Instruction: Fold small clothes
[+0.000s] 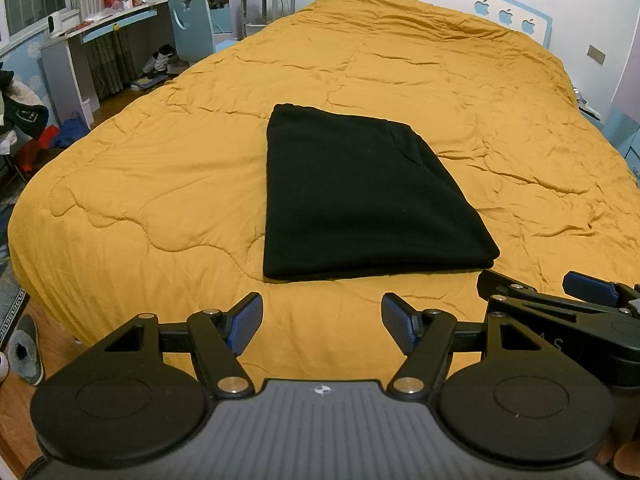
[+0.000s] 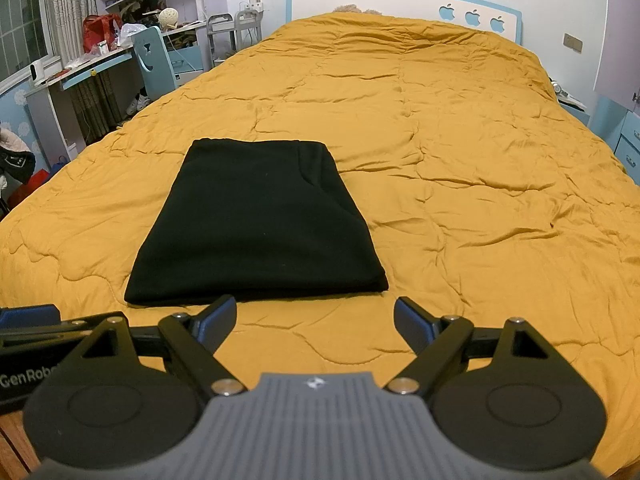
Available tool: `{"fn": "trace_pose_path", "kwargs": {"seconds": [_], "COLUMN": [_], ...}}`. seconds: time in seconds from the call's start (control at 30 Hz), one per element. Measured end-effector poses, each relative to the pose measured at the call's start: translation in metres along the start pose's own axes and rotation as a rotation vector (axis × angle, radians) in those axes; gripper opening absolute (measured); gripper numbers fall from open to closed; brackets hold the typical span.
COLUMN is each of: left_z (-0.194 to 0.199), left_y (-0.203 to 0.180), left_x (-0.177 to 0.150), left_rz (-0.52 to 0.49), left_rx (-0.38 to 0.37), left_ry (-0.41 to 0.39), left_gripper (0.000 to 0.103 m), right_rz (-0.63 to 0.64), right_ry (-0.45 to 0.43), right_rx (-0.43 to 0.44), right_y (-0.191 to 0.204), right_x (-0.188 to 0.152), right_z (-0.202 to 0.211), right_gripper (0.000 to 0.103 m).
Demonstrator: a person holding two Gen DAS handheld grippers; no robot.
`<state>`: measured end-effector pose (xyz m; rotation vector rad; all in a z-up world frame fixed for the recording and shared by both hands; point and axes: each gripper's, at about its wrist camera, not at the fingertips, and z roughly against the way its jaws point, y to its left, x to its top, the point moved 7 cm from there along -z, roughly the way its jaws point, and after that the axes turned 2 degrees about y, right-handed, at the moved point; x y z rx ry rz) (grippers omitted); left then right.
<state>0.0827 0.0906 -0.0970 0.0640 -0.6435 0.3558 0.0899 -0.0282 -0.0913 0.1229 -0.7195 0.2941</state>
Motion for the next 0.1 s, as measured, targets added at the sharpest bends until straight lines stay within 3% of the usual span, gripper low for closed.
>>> {"fn": "trace_pose_path", "kwargs": {"seconds": [0.1], "left_z": [0.0009], "left_y": [0.0011], "left_x": [0.0001], "left_rz": [0.0], "left_rx": [0.001], "left_ry": [0.0], "left_gripper": [0.08], "right_rz": [0.001], "right_ry": [0.0], "right_rx": [0.0], "right_y": [-0.0002], "right_x": [0.0], "right_z": [0.0002], "right_gripper": [0.082]}}
